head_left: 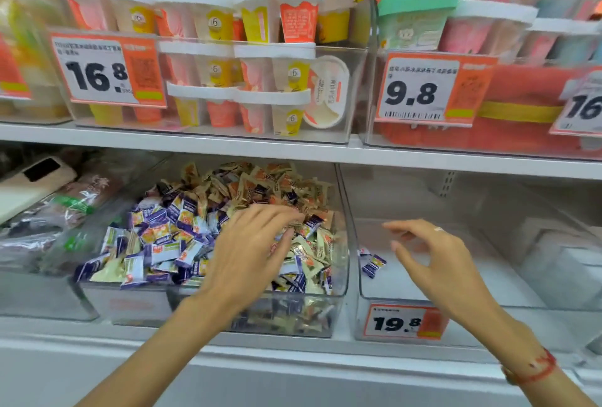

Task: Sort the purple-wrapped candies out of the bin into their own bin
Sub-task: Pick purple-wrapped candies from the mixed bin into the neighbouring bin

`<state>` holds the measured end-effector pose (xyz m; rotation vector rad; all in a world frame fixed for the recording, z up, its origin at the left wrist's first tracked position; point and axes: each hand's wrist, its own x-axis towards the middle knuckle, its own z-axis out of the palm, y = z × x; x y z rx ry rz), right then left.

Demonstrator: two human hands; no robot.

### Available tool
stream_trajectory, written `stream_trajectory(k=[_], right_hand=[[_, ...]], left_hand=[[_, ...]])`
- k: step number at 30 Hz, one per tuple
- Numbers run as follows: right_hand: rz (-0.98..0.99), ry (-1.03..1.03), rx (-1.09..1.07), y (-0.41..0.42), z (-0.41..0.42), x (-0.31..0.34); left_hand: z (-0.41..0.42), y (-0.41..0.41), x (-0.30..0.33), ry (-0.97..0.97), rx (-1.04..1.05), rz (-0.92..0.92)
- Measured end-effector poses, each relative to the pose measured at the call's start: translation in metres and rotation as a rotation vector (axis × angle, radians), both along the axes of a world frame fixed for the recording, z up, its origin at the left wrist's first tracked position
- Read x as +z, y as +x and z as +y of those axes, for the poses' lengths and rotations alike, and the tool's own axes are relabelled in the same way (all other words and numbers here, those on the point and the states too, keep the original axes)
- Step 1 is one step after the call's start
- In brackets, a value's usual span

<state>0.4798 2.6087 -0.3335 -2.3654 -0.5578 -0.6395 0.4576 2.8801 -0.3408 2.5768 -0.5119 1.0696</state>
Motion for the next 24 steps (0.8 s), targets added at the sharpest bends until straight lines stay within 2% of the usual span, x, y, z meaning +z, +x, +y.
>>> stream_trajectory(k=[3, 6, 10, 13, 16, 20, 24], right_hand=[[-0.124, 0.034, 0.123, -0.008, 0.028, 0.012], [-0.187, -0.064, 0.261, -0.016, 0.059, 0.018], [-0.039, -0.377, 0.283, -0.017, 0.103, 0.016], [0.057, -0.695, 0.259, -0.006, 0.128, 0.016], [0.105, -0.794, 0.302, 0.008, 0.142, 0.018], [0.081, -0.814, 0.354, 0.024, 0.155, 0.017], [0.157, -0.676, 0.382, 0.03, 0.156, 0.015]], left_hand=[[0.047, -0.009, -0.008, 0.041, 0.157, 0.096], [0.074, -0.017, -0.009, 0.148, 0.257, 0.284], [0.081, -0.021, -0.002, 0.215, 0.211, 0.484], [0.077, -0.018, 0.003, 0.268, 0.139, 0.522], [0.08, -0.008, 0.008, 0.367, 0.111, 0.561], [0.087, 0.005, 0.005, 0.35, 0.066, 0.473], [0.092, 0.006, -0.002, 0.226, 0.01, 0.391]])
